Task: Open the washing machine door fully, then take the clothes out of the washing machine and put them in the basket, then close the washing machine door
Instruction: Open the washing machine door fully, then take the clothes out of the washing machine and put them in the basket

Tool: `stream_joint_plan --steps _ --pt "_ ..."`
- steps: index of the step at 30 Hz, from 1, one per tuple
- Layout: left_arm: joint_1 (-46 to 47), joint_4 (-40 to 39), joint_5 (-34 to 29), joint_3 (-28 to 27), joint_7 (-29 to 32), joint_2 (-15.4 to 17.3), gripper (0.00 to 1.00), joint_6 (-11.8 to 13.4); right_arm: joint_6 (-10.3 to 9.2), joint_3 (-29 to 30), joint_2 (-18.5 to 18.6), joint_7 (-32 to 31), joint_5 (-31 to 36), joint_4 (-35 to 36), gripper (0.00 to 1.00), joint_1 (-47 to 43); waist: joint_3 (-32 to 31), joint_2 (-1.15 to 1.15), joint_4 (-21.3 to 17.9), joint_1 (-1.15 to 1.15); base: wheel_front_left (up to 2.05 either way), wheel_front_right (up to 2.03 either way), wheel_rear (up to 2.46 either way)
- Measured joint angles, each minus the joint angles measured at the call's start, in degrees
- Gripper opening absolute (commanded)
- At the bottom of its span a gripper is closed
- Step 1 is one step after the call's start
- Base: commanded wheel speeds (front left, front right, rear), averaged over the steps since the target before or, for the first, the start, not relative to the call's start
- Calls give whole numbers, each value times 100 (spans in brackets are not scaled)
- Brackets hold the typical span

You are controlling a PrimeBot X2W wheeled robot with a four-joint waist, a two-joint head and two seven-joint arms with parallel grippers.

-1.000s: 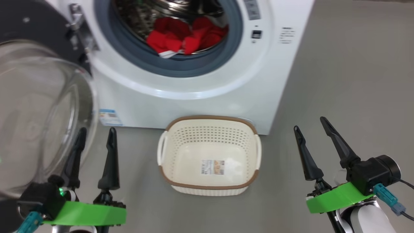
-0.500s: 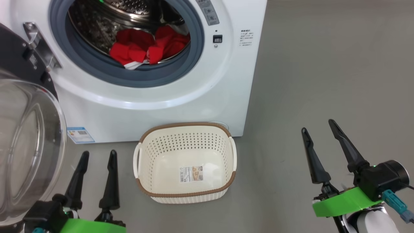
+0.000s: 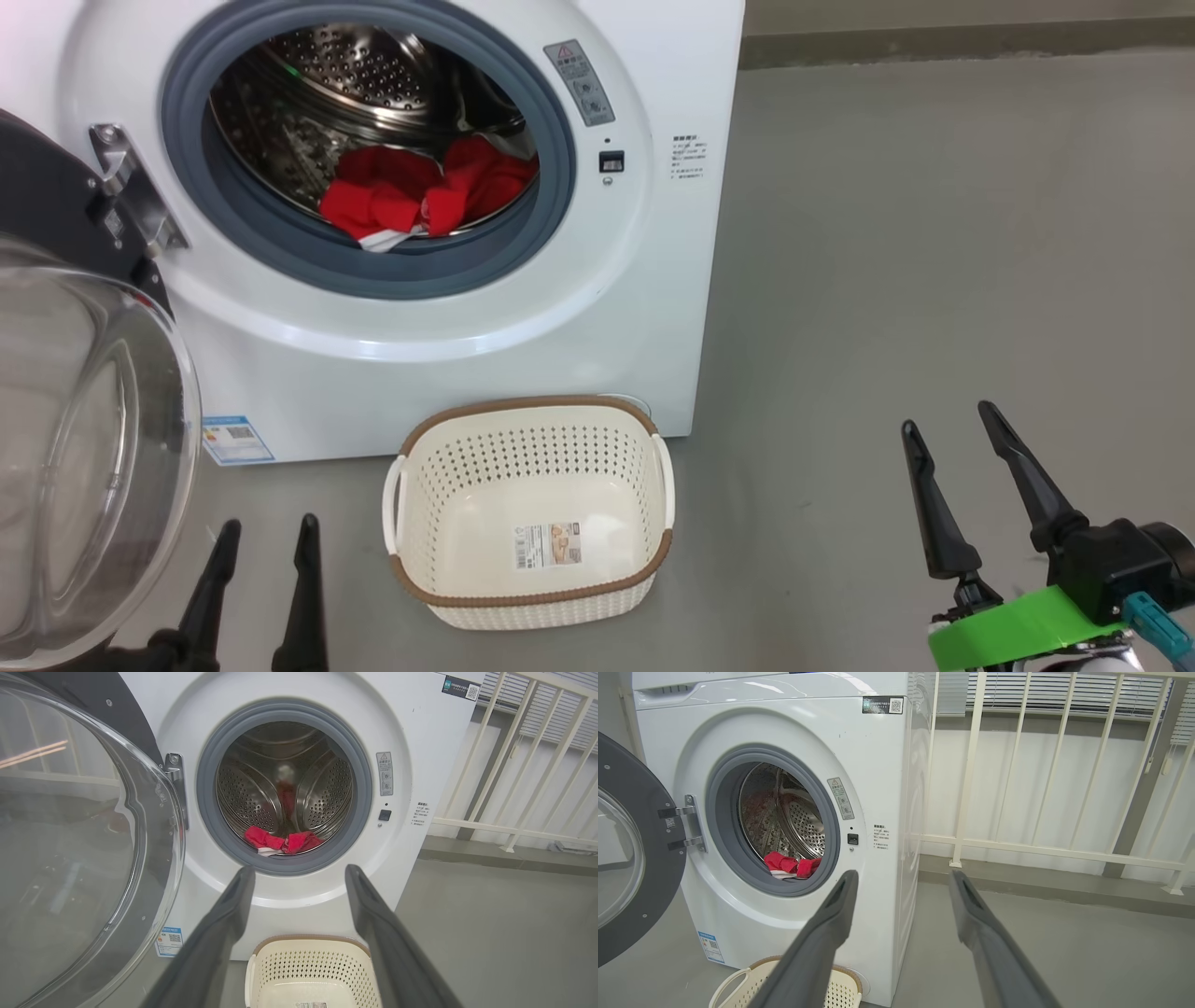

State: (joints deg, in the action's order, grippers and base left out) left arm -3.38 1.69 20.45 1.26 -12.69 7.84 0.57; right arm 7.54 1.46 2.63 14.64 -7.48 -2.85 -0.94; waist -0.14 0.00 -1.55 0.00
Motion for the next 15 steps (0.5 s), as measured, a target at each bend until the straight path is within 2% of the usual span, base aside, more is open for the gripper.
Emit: stream_joint_plan --steps 15 --pt "-116 -78 -129 26 0 77 100 142 0 88 -21 0 10 16 100 -91 42 0 -47 0 0 0 0"
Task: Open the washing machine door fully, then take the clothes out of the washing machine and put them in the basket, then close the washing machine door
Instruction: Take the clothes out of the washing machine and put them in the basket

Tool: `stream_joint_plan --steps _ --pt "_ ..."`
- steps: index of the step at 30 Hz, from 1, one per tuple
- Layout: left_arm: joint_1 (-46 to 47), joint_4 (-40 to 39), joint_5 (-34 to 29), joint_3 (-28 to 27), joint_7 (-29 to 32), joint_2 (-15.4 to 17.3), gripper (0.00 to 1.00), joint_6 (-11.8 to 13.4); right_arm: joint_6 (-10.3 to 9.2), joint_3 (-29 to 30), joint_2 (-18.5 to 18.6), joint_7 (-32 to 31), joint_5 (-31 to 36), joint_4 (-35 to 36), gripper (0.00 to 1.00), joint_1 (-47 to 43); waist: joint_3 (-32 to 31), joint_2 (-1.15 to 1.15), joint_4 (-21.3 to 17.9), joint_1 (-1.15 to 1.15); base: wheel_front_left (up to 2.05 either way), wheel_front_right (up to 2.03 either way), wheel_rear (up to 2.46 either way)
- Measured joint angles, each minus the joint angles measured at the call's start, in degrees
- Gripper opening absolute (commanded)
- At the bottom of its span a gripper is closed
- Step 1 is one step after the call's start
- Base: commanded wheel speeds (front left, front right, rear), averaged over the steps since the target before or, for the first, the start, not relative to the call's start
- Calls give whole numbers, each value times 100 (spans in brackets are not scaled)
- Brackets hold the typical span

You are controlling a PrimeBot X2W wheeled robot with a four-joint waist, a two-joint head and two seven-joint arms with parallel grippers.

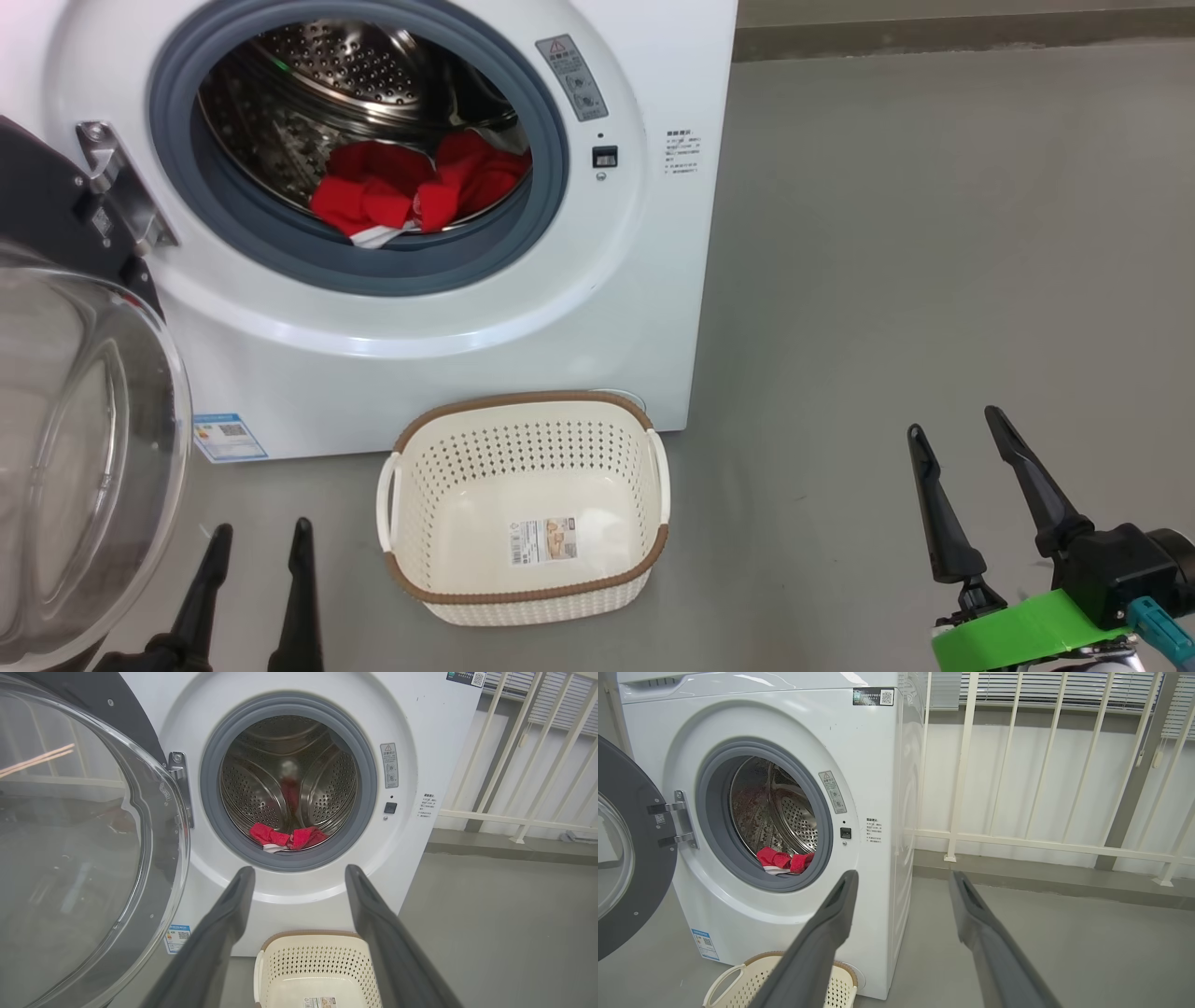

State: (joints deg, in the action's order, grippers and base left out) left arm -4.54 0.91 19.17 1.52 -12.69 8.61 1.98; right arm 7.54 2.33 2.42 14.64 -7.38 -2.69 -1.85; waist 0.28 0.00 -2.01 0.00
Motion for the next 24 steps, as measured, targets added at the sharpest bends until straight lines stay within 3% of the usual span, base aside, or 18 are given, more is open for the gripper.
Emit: stream_joint_plan --steps 10,24 --pt "1 -65 -56 -8 1 5 100 170 0 -31 -1 0 -1 -8 100 1 26 0 -41 0 74 -74 0" --pt "7 -237 198 29 -9 -25 100 53 0 -58 -2 0 -9 -10 100 5 24 0 -2 0 166 -166 -1"
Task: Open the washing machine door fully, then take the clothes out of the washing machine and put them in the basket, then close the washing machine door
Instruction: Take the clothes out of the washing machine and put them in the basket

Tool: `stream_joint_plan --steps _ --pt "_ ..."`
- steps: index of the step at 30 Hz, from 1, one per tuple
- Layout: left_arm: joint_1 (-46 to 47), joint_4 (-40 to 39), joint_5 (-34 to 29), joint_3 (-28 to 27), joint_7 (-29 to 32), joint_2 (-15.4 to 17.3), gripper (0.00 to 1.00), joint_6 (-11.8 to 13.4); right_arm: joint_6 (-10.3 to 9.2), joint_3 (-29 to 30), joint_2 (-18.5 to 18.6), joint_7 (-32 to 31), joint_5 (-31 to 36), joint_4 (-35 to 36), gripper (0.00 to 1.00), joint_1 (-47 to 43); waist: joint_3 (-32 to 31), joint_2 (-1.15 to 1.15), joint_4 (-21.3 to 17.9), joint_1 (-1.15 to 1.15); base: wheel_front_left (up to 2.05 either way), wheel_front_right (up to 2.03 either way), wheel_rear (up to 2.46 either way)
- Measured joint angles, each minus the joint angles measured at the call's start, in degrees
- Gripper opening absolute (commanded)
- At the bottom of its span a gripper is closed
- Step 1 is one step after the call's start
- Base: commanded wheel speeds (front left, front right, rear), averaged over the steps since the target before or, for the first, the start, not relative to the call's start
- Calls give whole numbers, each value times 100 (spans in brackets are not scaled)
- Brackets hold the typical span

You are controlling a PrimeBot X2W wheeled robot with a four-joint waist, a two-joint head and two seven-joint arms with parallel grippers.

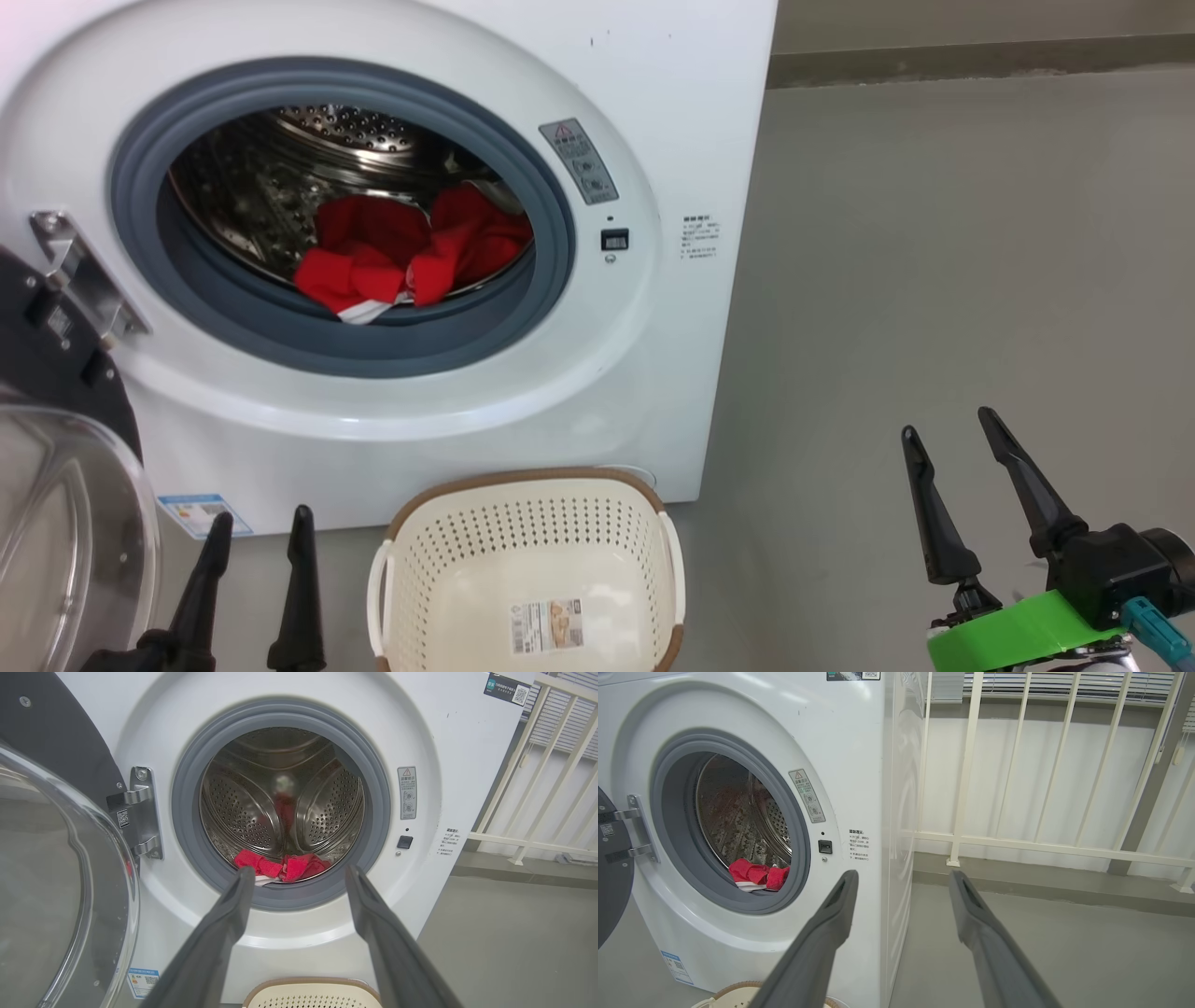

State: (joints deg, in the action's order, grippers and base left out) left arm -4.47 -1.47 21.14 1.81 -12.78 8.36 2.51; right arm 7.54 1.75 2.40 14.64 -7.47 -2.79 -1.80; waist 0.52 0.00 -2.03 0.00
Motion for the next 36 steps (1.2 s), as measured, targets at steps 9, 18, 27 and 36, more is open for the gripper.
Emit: stream_joint_plan --steps 9,18,27,36 --pt "0 1 -42 22 0 -3 100 108 0 -4 0 0 0 -1 100 1 0 0 21 0 43 -43 0" --pt "-1 -16 -42 51 1 -5 100 169 0 -15 0 0 -8 -10 100 1 -12 0 12 0 0 0 0" --pt "32 -48 -41 99 11 -16 100 242 0 -54 0 0 -8 -12 100 1 58 0 68 0 0 0 0" --pt "496 -23 -41 191 43 -11 100 241 0 -108 1 0 -7 58 100 108 373 0 141 0 0 0 0"
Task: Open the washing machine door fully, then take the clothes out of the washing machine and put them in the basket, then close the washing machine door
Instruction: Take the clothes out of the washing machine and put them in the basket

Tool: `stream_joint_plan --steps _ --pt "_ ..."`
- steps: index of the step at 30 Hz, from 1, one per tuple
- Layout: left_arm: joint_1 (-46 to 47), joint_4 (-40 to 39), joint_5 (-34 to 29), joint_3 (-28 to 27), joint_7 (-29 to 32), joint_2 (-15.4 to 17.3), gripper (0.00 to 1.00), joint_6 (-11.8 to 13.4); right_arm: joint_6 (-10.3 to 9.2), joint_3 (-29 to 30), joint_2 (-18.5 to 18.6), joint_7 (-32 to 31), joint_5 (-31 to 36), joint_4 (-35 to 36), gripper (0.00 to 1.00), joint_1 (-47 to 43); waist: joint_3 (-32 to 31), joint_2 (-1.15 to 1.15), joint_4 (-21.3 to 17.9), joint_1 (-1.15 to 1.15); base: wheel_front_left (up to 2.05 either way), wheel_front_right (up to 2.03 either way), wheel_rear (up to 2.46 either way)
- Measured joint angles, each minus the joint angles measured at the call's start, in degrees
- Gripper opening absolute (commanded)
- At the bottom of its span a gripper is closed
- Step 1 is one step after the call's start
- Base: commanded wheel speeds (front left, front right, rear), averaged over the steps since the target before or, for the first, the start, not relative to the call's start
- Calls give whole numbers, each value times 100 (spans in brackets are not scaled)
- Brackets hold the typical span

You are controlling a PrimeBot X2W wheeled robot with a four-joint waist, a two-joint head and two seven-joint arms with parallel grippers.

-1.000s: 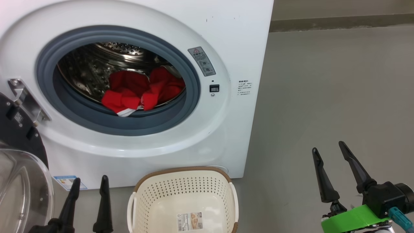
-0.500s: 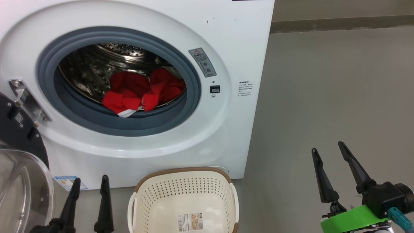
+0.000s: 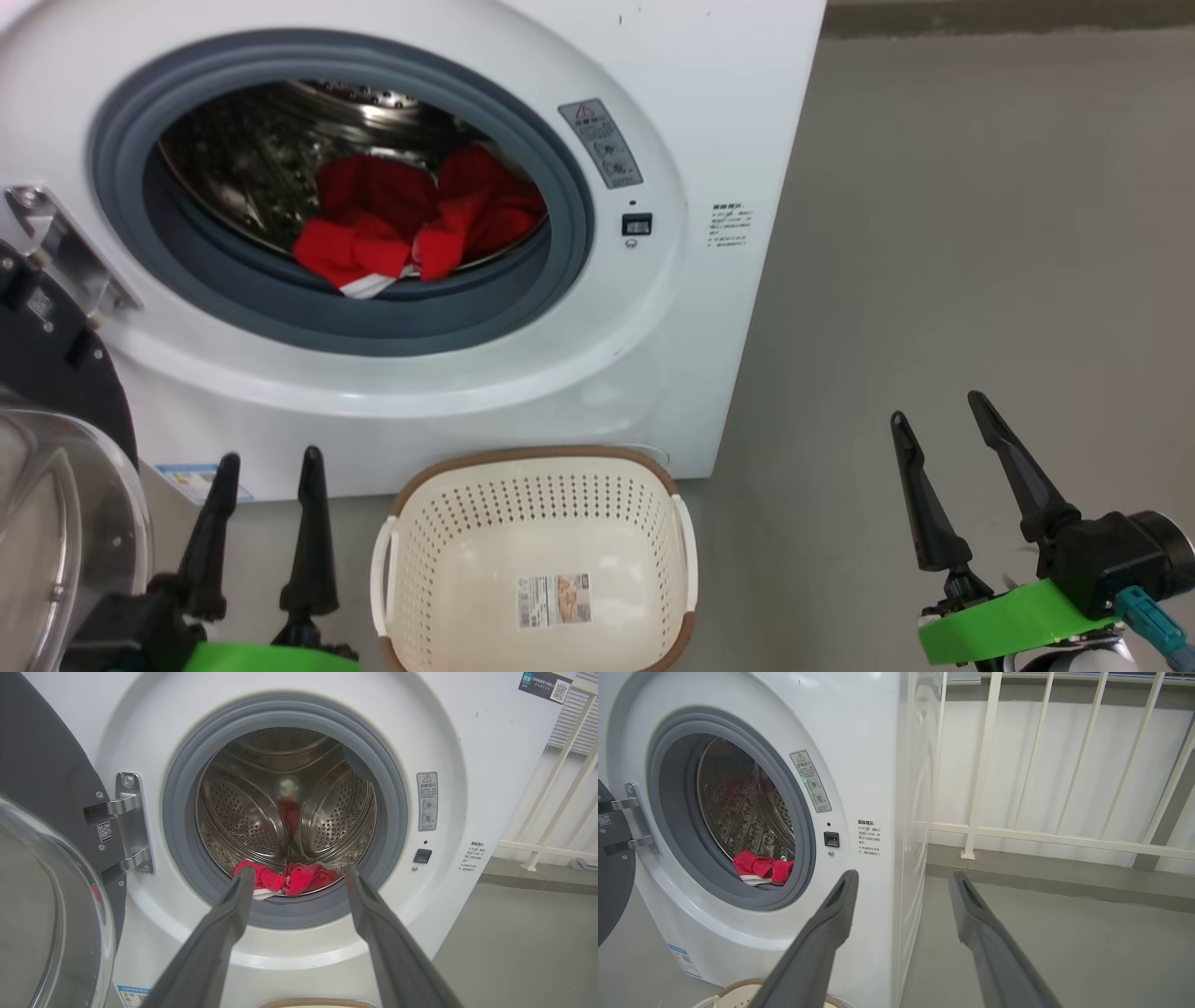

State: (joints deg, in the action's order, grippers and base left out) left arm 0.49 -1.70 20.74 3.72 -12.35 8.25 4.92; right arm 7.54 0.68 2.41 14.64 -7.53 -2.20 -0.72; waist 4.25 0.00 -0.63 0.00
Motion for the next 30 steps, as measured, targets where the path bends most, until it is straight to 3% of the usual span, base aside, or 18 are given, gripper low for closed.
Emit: stream_joint_plan --steps 30 --pt "3019 1543 -121 142 -191 -119 100 -151 0 -55 11 0 165 237 100 1043 1872 0 136 0 0 0 0"
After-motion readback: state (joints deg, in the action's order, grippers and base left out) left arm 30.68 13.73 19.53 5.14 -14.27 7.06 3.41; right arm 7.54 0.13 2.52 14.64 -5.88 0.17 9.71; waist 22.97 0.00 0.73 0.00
